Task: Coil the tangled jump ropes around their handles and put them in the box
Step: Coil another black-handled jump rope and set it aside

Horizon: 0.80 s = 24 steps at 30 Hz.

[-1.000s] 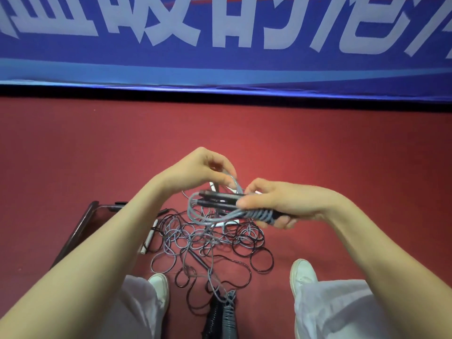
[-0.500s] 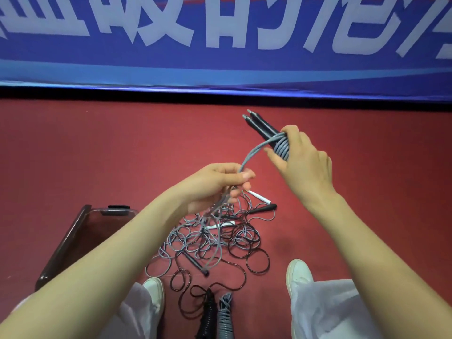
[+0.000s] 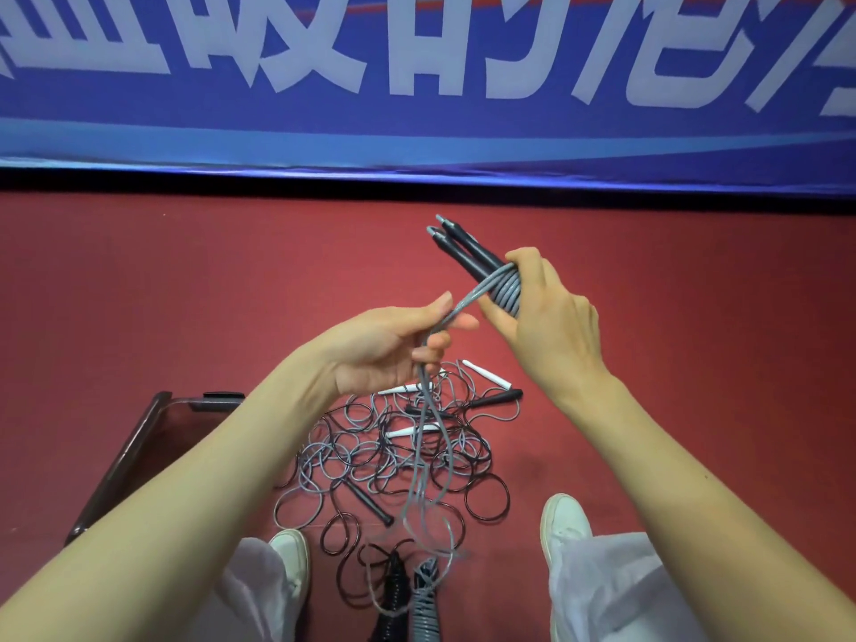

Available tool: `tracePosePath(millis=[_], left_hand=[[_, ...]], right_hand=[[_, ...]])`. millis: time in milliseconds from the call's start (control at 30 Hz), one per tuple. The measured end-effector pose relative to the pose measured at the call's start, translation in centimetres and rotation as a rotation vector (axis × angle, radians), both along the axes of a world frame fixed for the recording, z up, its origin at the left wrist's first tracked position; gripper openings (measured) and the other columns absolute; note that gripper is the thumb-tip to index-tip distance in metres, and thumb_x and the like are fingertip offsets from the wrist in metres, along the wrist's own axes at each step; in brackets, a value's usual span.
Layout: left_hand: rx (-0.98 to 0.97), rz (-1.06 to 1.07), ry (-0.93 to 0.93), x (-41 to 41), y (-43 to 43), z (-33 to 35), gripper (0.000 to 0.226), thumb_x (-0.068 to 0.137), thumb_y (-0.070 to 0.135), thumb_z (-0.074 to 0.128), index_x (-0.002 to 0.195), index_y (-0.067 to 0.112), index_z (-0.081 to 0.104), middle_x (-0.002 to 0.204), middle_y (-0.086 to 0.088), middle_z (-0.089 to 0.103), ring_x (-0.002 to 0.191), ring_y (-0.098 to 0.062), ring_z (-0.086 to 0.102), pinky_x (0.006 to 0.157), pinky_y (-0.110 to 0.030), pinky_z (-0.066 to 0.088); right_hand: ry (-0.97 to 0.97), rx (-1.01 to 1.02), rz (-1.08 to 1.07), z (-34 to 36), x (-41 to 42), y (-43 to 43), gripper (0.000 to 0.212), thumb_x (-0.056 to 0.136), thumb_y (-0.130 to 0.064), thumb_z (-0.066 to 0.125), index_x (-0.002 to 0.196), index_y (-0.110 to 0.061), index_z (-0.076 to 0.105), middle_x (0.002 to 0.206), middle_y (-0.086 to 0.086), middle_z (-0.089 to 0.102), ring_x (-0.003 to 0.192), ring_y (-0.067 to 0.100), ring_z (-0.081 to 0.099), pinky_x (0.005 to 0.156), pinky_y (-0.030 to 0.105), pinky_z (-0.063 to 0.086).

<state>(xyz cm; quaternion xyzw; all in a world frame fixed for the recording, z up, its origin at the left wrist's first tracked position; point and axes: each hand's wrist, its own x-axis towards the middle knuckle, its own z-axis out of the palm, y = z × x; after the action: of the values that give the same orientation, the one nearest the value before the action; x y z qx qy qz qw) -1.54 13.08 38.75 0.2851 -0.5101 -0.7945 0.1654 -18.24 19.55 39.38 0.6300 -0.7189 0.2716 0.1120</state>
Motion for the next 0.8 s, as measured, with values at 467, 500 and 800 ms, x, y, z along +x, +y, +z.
tracePosePath(millis=[467, 500, 800], left_hand=[[-0.872, 0.358, -0.189, -0.3, 0.4, -1.3, 0.023, 0.096, 0.024, 0.058, 0.08, 0.008, 0.061, 0.058, 0.011, 0.061, 0.05, -0.011, 0.046, 0.051, -0.02, 0.038], [-0.848, 0.322, -0.172, -0.5, 0.6, -1.4, 0.022, 0.096, 0.023, 0.057, 0.082, 0.006, 0.06, 0.062, 0.009, 0.064, 0.052, -0.011, 0.05, 0.054, -0.021, 0.041], [-0.548, 0.022, -0.08, -0.5, 0.7, -1.4, 0.023, 0.087, 0.032, 0.066, 0.067, 0.022, 0.068, 0.06, 0.0, 0.057, 0.048, -0.009, 0.035, 0.053, -0.03, 0.024]], right_hand=[[-0.626, 0.118, 0.238, 0.7, -0.5, 0.2, 0.05, 0.071, -0.048, 0.079, 0.105, -0.031, 0.047, 0.071, -0.009, 0.057, 0.056, 0.001, 0.047, 0.054, 0.013, 0.035], [-0.62, 0.113, 0.231, 0.7, -0.5, 0.2, 0.05, 0.071, -0.048, 0.078, 0.108, -0.034, 0.047, 0.071, -0.008, 0.056, 0.056, 0.002, 0.046, 0.055, 0.013, 0.034], [-0.961, 0.152, 0.334, -0.1, 0.1, -0.3, 0.046, 0.069, -0.058, 0.074, 0.099, -0.031, 0.052, 0.056, -0.004, 0.058, 0.043, 0.005, 0.043, 0.047, 0.023, 0.034]])
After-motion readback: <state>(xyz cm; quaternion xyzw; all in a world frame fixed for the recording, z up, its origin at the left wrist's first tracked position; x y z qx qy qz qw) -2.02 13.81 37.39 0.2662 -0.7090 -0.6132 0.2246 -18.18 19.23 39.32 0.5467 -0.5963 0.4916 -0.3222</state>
